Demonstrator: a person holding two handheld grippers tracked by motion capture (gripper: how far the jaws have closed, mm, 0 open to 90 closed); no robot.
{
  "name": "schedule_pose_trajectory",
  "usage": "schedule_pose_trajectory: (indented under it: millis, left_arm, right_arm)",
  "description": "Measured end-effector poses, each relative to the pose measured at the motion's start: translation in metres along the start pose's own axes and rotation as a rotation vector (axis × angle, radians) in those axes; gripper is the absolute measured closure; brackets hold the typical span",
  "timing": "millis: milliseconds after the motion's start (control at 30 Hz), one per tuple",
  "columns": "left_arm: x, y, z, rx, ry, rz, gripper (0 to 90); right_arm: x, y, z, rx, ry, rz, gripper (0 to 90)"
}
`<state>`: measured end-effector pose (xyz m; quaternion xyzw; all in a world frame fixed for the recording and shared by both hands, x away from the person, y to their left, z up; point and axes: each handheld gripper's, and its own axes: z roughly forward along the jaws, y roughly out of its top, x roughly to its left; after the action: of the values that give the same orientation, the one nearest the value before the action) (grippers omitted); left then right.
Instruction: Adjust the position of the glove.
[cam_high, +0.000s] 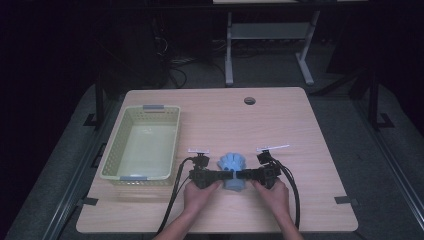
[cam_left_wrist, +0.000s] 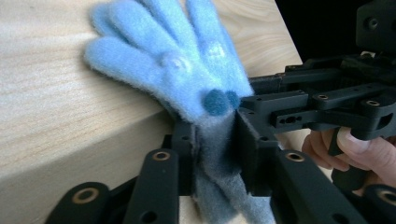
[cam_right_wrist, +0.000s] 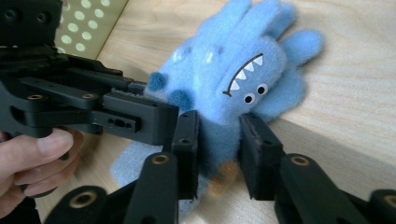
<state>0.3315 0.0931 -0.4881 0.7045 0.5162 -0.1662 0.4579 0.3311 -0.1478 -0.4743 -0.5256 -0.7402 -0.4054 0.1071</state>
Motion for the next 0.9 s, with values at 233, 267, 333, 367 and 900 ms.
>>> schedule_pose_trajectory:
  millis: [233, 267, 333, 367, 900]
  left_arm:
    - [-0.0001, 0.0003, 0.0, -0.003, 0.002, 0.004, 77.2]
    - [-0.0001, 0.0004, -0.0002, -0.003, 0.0, 0.004, 77.4]
    - [-0.0006, 0.0005, -0.0004, -0.003, -0.002, 0.006, 77.6]
    - [-0.0005, 0.0006, -0.0007, -0.001, -0.004, 0.007, 77.6]
    - [0.0008, 0.0033, -0.0056, -0.012, -0.028, 0.001, 79.4]
  right_arm:
    - [0.0005, 0.0001, 0.0013, -0.001, -0.002, -0.003, 76.1]
    - [0.0006, 0.0001, 0.001, -0.002, -0.001, -0.004, 76.4]
    - [0.0013, 0.0, 0.0002, -0.004, -0.001, -0.005, 77.1]
    - [0.0021, 0.0001, -0.0003, -0.005, -0.001, -0.007, 77.5]
    - [0.003, 0.0017, -0.0036, -0.032, 0.058, 0.024, 81.4]
